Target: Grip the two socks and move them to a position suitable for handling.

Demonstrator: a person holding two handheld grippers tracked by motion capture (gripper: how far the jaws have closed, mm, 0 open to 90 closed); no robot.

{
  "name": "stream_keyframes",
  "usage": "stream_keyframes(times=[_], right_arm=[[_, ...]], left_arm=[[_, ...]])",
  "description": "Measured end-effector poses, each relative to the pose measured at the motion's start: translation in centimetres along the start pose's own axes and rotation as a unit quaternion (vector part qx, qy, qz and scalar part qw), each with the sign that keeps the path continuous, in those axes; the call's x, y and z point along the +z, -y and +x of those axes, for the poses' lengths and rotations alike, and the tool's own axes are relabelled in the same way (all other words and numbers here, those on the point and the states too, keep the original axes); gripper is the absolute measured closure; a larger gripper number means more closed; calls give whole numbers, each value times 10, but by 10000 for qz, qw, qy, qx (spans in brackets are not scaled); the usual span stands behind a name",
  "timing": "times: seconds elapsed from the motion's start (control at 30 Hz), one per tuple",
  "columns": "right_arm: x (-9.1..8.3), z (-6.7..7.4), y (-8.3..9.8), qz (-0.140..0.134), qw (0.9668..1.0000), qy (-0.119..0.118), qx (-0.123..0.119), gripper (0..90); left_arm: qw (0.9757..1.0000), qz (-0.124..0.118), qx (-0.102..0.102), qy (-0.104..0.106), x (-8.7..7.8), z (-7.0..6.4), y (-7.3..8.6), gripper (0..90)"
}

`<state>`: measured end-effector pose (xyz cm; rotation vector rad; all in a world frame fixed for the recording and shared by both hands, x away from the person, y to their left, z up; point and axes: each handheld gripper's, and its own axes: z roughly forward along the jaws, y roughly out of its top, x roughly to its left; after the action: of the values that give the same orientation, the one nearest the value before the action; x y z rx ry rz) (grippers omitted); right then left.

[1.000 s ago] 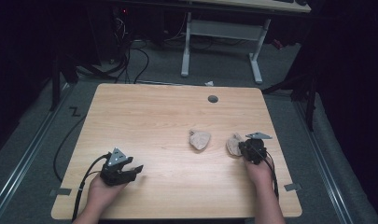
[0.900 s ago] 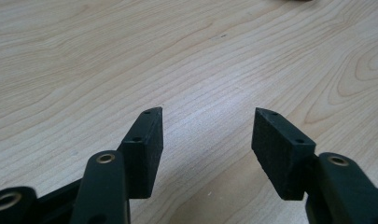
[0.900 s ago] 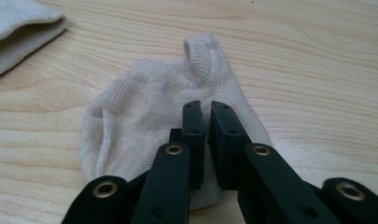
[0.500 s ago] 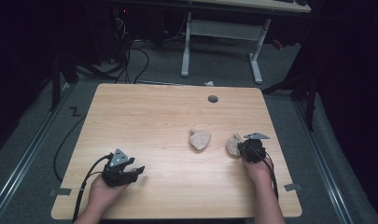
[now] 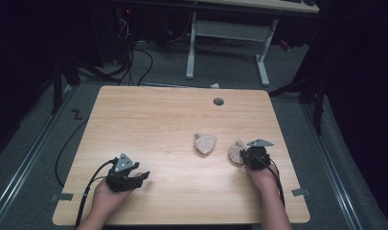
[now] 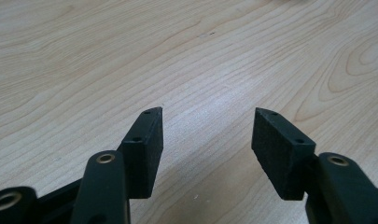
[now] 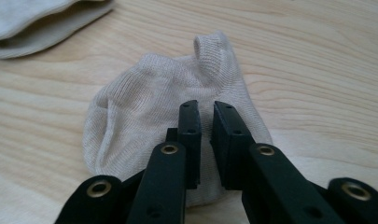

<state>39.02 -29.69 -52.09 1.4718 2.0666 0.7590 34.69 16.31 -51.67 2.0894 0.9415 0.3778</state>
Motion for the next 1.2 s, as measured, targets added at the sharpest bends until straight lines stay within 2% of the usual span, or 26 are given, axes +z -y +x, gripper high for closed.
stream_keyframes(times=[0.4, 0.7, 0.73, 0.97, 1.07, 1.2], right_arm=[[-7, 30, 3, 30, 9987, -377, -335, 787], [-11, 55, 4, 58, 9957, -702, -608, 789], [-12, 63, 4, 33, 9944, -801, -694, 790], [-15, 88, 6, 11, 9896, -1126, -898, 789], [-16, 104, 7, -13, 9876, -1271, -921, 789], [-18, 125, 7, -45, 9839, -1418, -1085, 791]], left_arm=[[10000, 30, 59, 46, 0, -3, -1, 440], [10000, 10, 65, 41, 0, -3, -1, 440], [10000, 14, 77, 44, 0, -4, -2, 440], [9999, 11, 137, 100, 0, -8, -3, 440], [9996, 25, 238, 146, 2, -14, -4, 440], [9989, 36, 370, 278, 5, -26, -6, 440]])
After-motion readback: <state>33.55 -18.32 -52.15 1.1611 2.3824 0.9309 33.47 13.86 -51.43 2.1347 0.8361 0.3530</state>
